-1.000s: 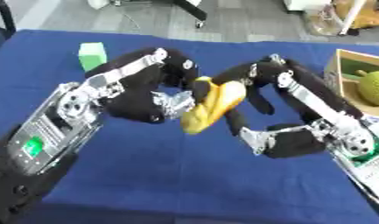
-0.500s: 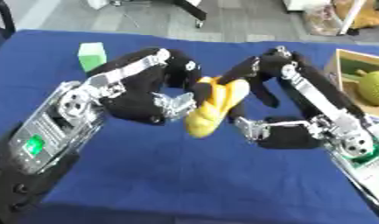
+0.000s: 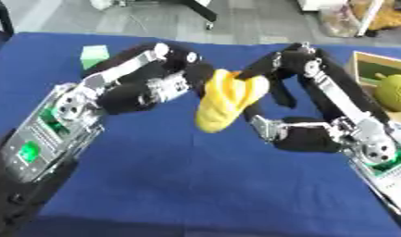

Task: Pick up the objects with one hand, pass them to the other hand, and then place them into the box on the other side of the table.

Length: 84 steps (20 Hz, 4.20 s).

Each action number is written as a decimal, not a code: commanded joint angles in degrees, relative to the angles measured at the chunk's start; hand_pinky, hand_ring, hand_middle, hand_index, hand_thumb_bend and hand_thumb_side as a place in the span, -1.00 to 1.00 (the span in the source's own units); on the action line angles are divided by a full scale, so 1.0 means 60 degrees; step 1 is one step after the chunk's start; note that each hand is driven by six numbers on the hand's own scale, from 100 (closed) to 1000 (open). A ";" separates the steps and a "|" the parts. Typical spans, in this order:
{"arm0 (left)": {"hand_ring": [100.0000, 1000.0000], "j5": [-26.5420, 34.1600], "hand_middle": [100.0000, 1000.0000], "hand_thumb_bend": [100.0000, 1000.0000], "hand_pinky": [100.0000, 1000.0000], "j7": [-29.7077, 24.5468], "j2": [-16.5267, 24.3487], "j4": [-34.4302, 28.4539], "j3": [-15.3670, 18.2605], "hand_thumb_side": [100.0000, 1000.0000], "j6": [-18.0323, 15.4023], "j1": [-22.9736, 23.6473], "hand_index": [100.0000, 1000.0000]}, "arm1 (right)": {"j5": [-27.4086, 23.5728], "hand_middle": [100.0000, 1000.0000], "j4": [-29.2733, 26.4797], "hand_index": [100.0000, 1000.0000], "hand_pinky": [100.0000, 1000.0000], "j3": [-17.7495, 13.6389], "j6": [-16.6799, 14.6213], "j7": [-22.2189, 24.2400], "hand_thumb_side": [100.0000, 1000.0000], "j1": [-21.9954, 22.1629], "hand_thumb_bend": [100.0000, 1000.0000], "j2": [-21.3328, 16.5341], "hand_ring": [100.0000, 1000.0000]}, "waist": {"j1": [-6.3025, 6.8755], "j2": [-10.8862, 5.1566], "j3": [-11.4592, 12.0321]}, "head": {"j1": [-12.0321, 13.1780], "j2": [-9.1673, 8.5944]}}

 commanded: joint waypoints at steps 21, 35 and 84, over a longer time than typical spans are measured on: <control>0.34 -0.0655 0.31 -0.48 0.48 0.2886 0.0644 -0.0163 0.3248 0.41 -0.1482 0.2544 0.51 | -0.0221 -0.77 0.0647 -0.48 -0.94 -0.4134 0.1898 -0.2444 -1.00 0.2200 -1.00 -0.3713 -0.93 | -0.0101 -0.0093 0.0122 | -0.2865 -0.0020; 0.32 -0.1441 0.28 -0.50 0.46 0.3921 -0.0348 -0.0163 0.3302 0.46 -0.1522 0.3726 0.48 | -0.0219 -0.63 0.3283 -0.12 -0.81 -0.4759 0.3909 -0.2392 -0.91 0.1917 -1.00 -0.4090 -0.86 | 0.0025 0.0044 0.0440 | -0.3351 -0.0020; 0.49 -0.5262 0.51 0.04 0.59 0.2469 0.4464 0.2945 0.2896 0.09 0.1904 0.1595 0.76 | 0.3572 -0.14 0.1377 0.74 -0.45 -0.1955 0.0781 -0.3683 -0.62 0.2283 -1.00 -0.1211 -0.47 | 0.0253 0.0067 -0.0195 | 0.1879 -0.0049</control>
